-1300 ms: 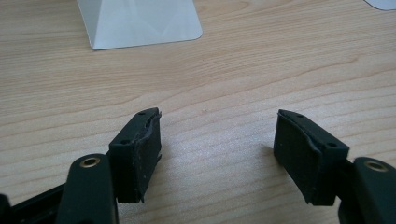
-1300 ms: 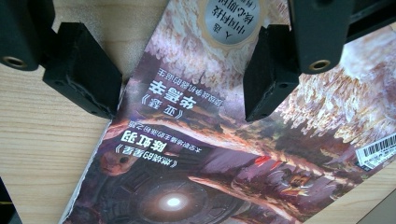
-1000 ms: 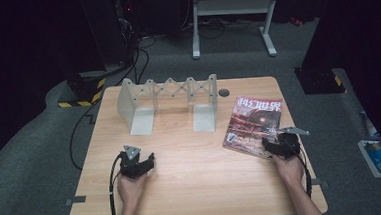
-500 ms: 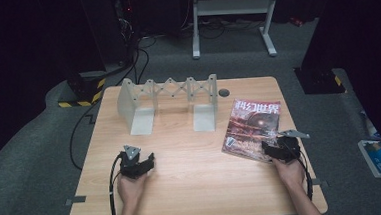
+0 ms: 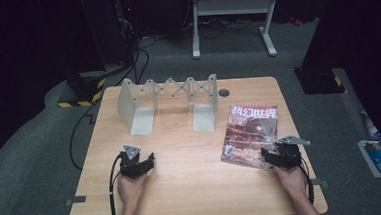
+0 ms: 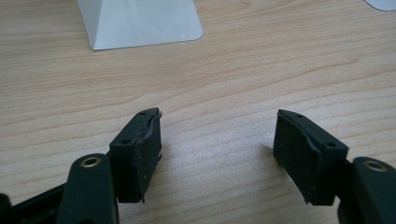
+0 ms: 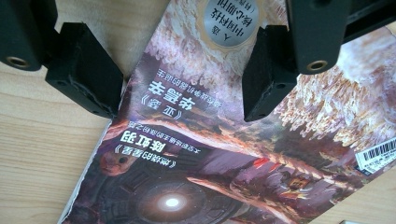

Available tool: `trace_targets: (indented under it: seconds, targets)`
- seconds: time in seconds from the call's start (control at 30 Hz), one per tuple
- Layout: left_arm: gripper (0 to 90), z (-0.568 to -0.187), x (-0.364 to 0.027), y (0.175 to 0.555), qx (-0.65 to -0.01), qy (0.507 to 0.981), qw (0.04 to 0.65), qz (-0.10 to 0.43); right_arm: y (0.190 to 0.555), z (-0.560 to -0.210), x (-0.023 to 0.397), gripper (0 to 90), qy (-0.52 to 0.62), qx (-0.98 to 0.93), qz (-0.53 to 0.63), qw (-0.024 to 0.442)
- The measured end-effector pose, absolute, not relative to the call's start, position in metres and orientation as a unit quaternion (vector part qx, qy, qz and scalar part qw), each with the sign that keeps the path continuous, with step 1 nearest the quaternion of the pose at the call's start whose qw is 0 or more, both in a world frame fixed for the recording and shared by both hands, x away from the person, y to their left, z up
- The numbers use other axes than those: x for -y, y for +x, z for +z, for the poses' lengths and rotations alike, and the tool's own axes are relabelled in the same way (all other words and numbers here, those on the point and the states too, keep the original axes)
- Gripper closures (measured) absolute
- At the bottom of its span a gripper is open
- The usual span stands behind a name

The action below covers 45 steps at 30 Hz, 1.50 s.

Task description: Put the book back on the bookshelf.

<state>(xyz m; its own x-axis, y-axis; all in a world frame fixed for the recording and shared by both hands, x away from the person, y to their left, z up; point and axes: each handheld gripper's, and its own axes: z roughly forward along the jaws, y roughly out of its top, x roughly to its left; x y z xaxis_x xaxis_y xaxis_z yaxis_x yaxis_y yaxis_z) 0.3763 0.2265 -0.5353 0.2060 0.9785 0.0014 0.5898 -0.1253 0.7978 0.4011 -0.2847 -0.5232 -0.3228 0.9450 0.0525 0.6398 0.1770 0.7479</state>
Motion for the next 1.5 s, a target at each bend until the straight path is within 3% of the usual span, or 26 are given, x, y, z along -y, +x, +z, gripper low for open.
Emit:
trace_targets:
  seconds: [1.5]
  targets:
    - [32.4,-0.535,-0.226,0.376,-0.564,0.695,0.346,0.282,0.327,-0.524,0.281,29.7,0.48,-0.775,0.369,0.181]
